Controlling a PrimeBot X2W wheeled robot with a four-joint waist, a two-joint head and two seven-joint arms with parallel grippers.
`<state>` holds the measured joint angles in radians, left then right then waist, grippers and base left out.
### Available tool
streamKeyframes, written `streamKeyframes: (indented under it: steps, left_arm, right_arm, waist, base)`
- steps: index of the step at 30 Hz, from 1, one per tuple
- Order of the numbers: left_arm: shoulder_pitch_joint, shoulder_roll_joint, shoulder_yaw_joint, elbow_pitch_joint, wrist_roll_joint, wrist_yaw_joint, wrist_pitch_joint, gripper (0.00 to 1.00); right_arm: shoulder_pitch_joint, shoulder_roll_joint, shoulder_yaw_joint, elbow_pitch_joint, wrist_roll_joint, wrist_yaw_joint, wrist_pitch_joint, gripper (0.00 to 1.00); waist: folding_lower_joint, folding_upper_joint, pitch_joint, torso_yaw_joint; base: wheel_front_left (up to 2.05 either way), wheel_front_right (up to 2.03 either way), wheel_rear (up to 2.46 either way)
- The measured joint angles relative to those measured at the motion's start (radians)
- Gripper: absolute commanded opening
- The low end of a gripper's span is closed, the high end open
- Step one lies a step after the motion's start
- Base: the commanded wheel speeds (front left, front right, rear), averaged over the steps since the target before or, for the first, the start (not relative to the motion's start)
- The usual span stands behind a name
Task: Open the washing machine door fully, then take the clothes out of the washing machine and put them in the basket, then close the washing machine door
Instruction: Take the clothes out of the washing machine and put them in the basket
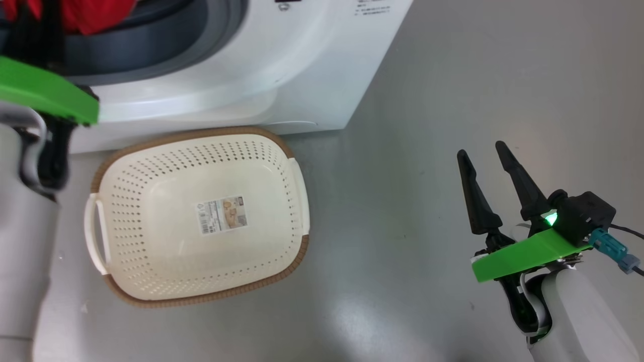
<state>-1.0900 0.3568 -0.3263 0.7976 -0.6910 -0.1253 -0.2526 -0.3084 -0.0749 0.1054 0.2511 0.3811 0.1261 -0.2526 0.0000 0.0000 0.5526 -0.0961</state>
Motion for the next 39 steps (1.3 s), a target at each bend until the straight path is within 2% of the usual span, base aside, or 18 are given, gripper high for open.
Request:
streamKeyframes:
  steps: [4,8,16,26,39]
  left_arm:
    - [0.118,-0.059,0.117,-0.124,0.116,0.000,0.000,0.00]
    - [0.197,-0.096,0.192,-0.222,0.183,0.000,0.000,0.00]
    - [0.340,-0.164,0.297,-0.422,0.273,0.000,0.000,0.00]
    - [0.478,-0.216,0.351,-0.673,0.325,0.000,0.000,0.00]
    - [0.578,-0.280,0.397,-1.038,0.375,0.000,-0.006,0.00]
  right_arm:
    - [0.003,-0.009,-0.006,0.000,0.000,0.000,0.000,1.00]
    - [0.018,-0.014,-0.011,0.000,-0.001,0.000,0.000,1.00]
    - [0.039,-0.018,-0.018,0.001,-0.001,0.000,0.000,1.00]
    - [0.042,-0.028,-0.024,-0.001,-0.001,0.000,0.000,1.00]
    - [0.049,-0.033,-0.027,-0.008,-0.002,0.000,0.000,1.00]
  waist:
    - [-0.0001,0.0000,-0.026,0.022]
    - [-0.0001,0.0000,-0.044,0.038]
    - [0.0000,0.0000,-0.071,0.063]
    - [0.0000,0.0000,-0.079,0.084]
    - [0.0000,0.0000,-0.052,0.096]
  base:
    - [0.00,0.00,0.00]
    - [0.00,0.00,0.00]
    - [0.00,0.00,0.00]
    - [0.00,0.00,0.00]
    - [0.00,0.00,0.00]
